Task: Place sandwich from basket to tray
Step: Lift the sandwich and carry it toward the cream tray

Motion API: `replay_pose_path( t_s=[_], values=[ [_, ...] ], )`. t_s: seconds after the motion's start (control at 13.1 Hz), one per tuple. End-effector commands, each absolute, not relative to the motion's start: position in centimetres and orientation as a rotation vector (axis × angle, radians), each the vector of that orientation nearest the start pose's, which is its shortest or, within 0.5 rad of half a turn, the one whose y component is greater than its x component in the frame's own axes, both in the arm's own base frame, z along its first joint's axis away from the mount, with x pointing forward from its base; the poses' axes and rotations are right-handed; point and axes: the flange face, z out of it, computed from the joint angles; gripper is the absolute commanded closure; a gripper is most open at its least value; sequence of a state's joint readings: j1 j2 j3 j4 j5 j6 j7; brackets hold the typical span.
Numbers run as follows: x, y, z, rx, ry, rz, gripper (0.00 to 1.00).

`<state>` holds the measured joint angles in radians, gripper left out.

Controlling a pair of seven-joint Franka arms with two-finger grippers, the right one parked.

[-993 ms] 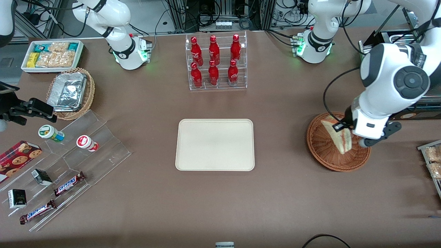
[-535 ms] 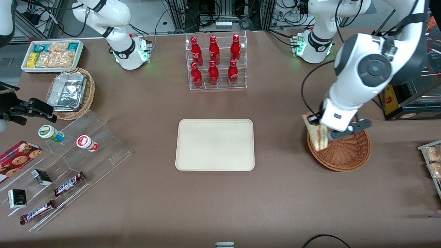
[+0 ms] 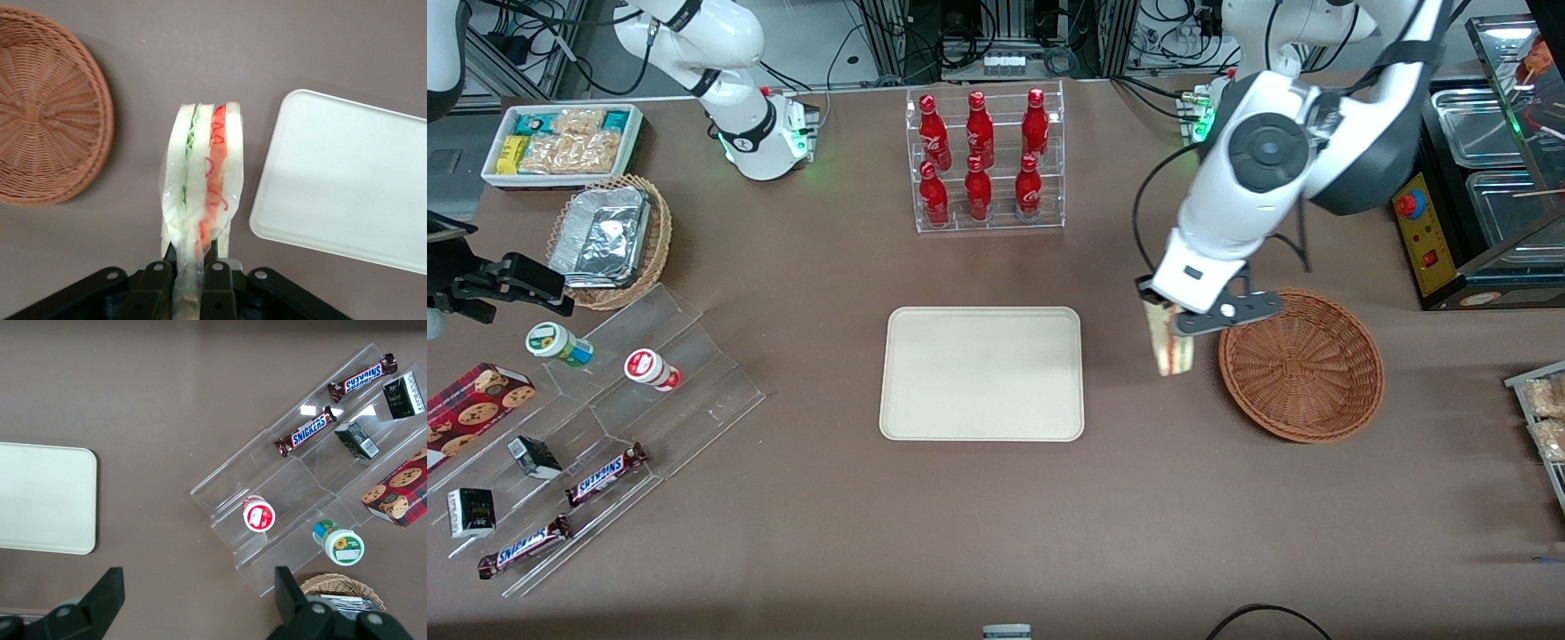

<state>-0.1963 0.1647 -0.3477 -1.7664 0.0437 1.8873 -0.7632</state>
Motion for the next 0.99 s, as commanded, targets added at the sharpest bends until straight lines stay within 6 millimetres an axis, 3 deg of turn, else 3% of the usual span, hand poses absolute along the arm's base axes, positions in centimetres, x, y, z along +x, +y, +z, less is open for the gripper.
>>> replay_pose_path(
  t_s=[0.0, 0.31, 0.53, 0.76, 0.92],
  values=[
    [51.8, -32.8, 46.2, -3.122, -0.31, 0.049, 1.0],
    [50.2, -38.7, 43.5, -3.166, -0.373, -0.004, 1.0],
    [49.1, -41.4, 41.3, -3.156, -0.355, -0.035, 1.0],
    [47.8, -45.1, 37.5, -3.135, -0.349, -0.105, 1.0],
    [47.9, -46.1, 34.7, -3.134, -0.345, -0.125, 1.0]
  ],
)
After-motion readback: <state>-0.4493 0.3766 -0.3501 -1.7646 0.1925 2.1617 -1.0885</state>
